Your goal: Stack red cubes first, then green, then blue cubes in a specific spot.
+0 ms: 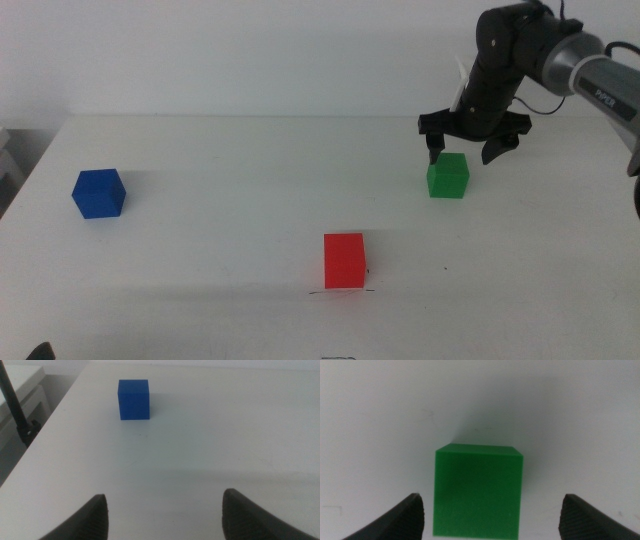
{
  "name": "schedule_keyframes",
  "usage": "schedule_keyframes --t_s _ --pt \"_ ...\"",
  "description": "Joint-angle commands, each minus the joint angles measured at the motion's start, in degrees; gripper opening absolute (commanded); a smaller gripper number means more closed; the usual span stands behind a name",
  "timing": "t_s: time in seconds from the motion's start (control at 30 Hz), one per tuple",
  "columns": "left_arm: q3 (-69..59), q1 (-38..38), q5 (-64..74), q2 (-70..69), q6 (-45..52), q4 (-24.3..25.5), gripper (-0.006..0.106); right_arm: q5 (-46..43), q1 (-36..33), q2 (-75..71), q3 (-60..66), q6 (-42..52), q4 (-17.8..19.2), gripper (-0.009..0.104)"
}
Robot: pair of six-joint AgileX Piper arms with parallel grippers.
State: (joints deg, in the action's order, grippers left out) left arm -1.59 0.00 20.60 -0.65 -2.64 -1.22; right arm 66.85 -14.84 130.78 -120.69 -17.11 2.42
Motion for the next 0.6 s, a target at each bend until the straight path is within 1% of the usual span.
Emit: schedule_keyframes --t_s 0.0,0.17,0.37,0.57 --pt "0.0 0.0 -4.4 -1.5 -0.1 -0.2 0.075 -2.0 0.6 -3.3 -1.8 0.5 0.7 0.075" --pt "0.0 0.0 -4.4 -1.5 -0.1 -0.2 0.075 -3.8 0.6 -2.0 -1.8 0.5 0.7 0.075" --pt "0.0 0.0 -4.4 -1.5 -0.1 -0.2 0.075 -4.2 0.6 -0.4 -1.8 0.5 -0.1 0.075" --pt "0.0 0.0 -4.4 -1.5 -0.1 -0.2 0.075 -4.8 0.6 0.9 -1.8 0.5 -0.2 0.074"
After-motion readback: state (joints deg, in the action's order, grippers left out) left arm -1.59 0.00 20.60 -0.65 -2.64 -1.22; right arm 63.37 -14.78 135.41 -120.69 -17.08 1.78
